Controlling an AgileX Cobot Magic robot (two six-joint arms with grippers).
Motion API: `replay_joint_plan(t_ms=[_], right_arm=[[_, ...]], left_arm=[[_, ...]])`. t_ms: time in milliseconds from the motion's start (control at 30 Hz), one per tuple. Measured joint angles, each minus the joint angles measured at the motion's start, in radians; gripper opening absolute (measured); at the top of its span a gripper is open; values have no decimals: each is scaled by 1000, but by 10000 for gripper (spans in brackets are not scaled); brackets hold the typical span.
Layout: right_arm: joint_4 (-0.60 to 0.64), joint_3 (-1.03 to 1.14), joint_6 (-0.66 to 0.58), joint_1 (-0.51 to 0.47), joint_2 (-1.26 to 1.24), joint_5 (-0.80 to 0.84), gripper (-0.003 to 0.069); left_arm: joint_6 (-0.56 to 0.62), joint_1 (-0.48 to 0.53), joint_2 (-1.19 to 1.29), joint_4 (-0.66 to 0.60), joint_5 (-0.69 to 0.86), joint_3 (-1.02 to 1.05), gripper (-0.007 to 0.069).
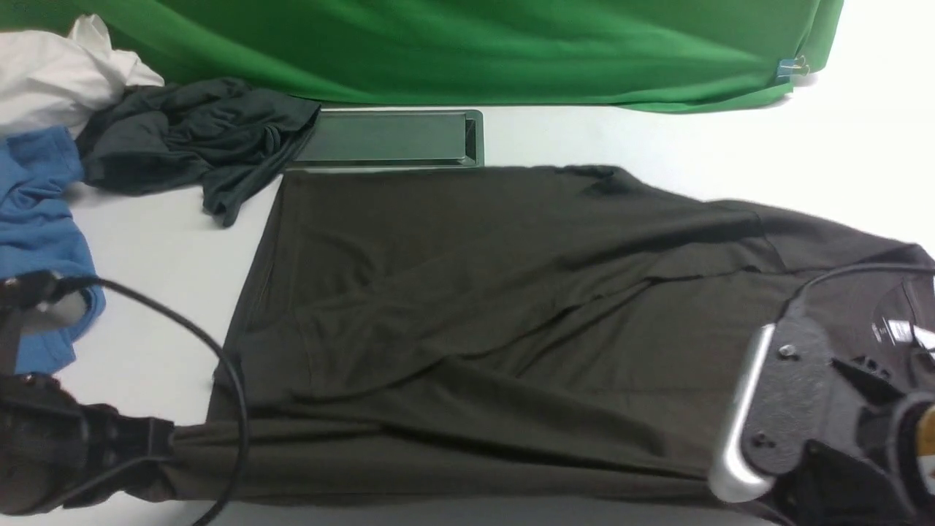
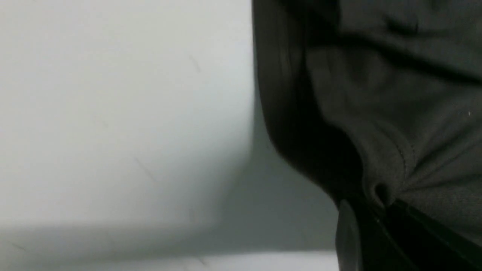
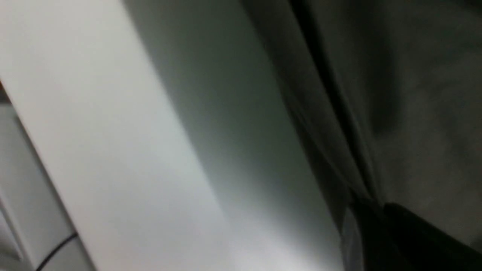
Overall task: Fold a long-sleeved shirt on a white desktop.
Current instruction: 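Fold the black garment in half by bringing its near edge over to the far edge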
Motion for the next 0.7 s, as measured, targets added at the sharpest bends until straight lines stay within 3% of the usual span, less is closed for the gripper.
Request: replay_joint_plan(t_ms=[133, 467, 633, 700], right_arm=[[-20, -68, -3, -39, 5, 2, 27], [-35, -328, -134, -266, 222, -37, 24], [-38, -491, -203, -320, 412, -106, 24], [-41, -574, -233, -339, 509, -175, 24]], left_arm=[[0, 0, 1, -8, -45, -19, 32], [9, 0, 226, -64, -120, -273, 32], [84, 0, 433, -101, -209, -446, 32], [166, 0, 542, -153, -329, -512, 32]])
